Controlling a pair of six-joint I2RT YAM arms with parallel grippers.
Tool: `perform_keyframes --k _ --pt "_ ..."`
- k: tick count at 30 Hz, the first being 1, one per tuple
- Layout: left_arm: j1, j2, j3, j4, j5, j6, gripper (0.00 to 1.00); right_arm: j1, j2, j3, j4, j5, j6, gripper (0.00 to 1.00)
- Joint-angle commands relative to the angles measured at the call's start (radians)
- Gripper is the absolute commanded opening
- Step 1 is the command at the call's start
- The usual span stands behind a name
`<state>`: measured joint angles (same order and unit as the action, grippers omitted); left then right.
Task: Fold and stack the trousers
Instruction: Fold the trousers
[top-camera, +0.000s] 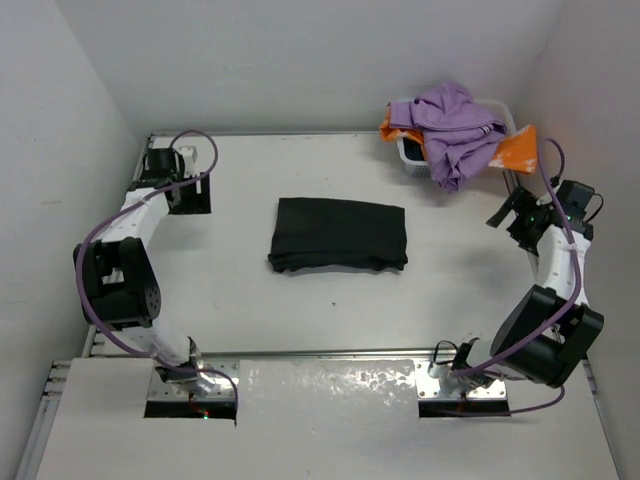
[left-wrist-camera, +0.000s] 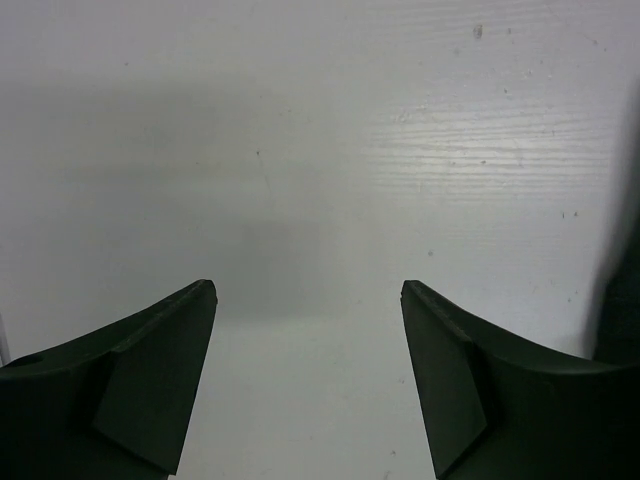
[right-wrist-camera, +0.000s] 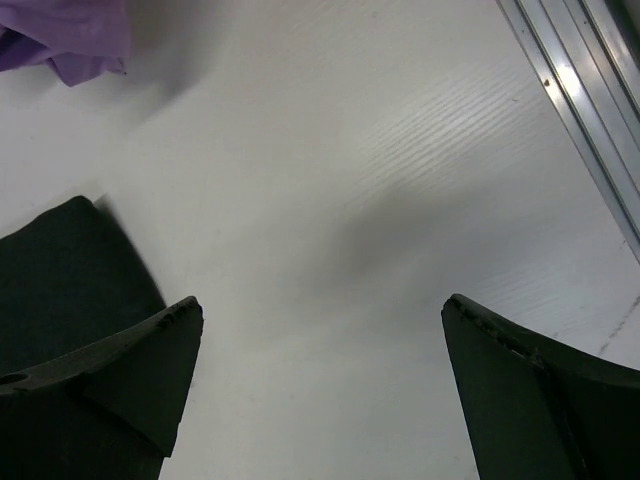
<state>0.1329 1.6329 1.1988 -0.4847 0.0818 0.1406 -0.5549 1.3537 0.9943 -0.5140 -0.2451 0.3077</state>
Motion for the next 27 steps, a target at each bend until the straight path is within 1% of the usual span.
perform_keyframes --k 1,4,9,18,25,27 --pt "-0.004 -0.05 -0.018 0.014 0.004 -0.006 0.73 0.003 -0.025 -0.02 0.015 0.032 0.019 0.99" --pt "0.002 -0.048 -0.024 0.018 0.004 -0.015 0.73 0.003 -0.022 -0.019 0.014 0.061 0.054 0.99" --pt "0.008 -0.053 -0.028 0.023 0.004 -0.022 0.73 0.004 -0.024 0.0 -0.007 0.096 0.034 0.99" --pt "0.011 -0.064 -0.053 0.029 0.006 -0.027 0.73 0.004 -0.03 -0.014 0.002 0.092 0.03 0.99" --pt "0.011 -0.062 -0.051 0.031 0.007 -0.029 0.73 0.003 -0.064 -0.037 0.008 0.109 0.01 0.99" --pt "0.011 -0.062 -0.053 0.034 0.01 -0.029 0.73 0.003 -0.09 -0.063 0.037 0.109 0.011 0.99"
